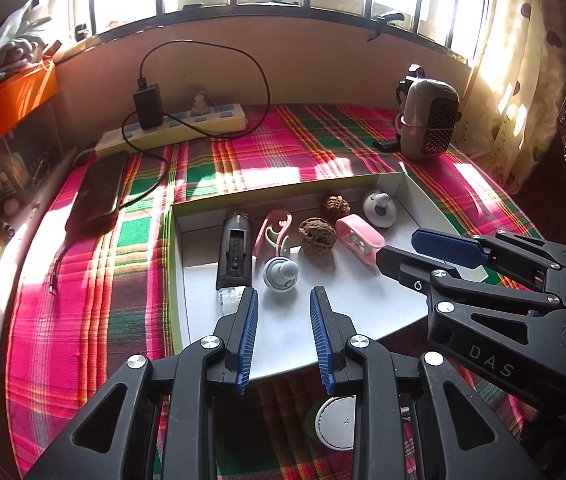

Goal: Organize objects
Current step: 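Open the right tool to release the pink case while the left tool releases the knob toy, then withdraw both tools from the box toward the white cable and green puck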

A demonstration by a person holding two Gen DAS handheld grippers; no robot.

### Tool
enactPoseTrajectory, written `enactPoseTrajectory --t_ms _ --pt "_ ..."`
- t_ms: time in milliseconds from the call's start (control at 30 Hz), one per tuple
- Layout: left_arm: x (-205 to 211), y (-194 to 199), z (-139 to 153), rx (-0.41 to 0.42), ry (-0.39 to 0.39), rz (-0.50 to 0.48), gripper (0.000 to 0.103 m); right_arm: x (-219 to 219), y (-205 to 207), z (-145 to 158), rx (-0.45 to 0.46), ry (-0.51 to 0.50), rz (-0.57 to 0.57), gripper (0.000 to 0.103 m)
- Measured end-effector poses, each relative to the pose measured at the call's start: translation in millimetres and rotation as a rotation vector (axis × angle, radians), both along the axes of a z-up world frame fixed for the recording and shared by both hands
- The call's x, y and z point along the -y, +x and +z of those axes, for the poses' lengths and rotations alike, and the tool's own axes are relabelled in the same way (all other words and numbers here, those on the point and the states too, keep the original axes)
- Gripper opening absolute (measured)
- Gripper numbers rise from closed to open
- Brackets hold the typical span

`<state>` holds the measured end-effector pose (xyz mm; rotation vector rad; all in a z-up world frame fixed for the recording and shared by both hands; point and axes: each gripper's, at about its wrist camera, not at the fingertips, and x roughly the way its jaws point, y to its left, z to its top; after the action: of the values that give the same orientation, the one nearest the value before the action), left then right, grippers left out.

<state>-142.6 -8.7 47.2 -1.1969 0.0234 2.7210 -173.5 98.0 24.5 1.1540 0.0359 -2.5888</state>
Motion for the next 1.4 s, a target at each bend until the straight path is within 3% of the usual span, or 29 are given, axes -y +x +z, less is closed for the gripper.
enactPoseTrajectory --t_ms 467,833,1400 --pt "22.6 38.6 -1.0 -0.009 0.081 0.047 0.025 -5.6 49.0 0.4 -0.025 -0.021 0.028 0.036" --pt "36.4 64.2 -8.3 -0.006 0.137 0.071 0.029 -1.4 83.7 -13.7 -0.022 -0.004 0.125 0.037" --pt "46.4 71.1 -23.1 0.034 0.155 0.099 0.029 30.2 85.1 -40.5 0.034 0.096 0.241 0.037"
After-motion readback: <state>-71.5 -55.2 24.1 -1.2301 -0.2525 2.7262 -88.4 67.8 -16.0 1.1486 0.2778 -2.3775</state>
